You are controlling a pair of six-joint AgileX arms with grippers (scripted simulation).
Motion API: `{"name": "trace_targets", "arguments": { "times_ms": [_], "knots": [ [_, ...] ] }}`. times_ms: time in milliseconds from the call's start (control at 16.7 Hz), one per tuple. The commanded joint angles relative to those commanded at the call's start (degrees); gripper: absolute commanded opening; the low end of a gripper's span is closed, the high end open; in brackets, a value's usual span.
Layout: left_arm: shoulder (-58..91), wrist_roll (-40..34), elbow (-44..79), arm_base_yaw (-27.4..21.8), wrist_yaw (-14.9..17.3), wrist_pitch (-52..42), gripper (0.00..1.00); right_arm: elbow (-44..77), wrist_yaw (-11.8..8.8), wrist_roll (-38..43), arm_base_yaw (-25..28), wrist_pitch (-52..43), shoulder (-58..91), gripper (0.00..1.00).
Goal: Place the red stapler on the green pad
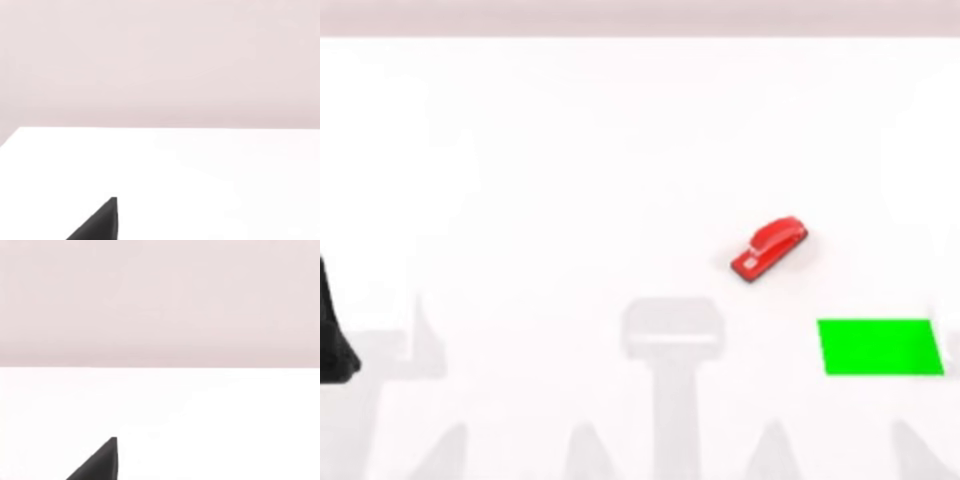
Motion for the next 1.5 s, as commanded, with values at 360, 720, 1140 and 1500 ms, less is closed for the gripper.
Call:
{"name": "trace_targets", "arguments": {
  "times_ms": [360,720,1140,1500],
  "knots": [
    [0.0,0.0,0.0,0.0,0.0,0.0,1.00,5.1,0.1,3.2,1.2,-2.5,3.7,1.00],
    [0.0,0.0,0.0,0.0,0.0,0.0,1.00,26.3,1.9,15.3,5.0,-15.9,23.5,1.00],
    [0.0,0.0,0.0,0.0,0.0,0.0,1.00,58.6,7.3,30.3,9.2,-41.6,59.9,1.00],
    [0.0,0.0,0.0,0.0,0.0,0.0,1.00,83.4,9.5,43.8,14.2,-64.2,93.6,1.00]
  ]
}}
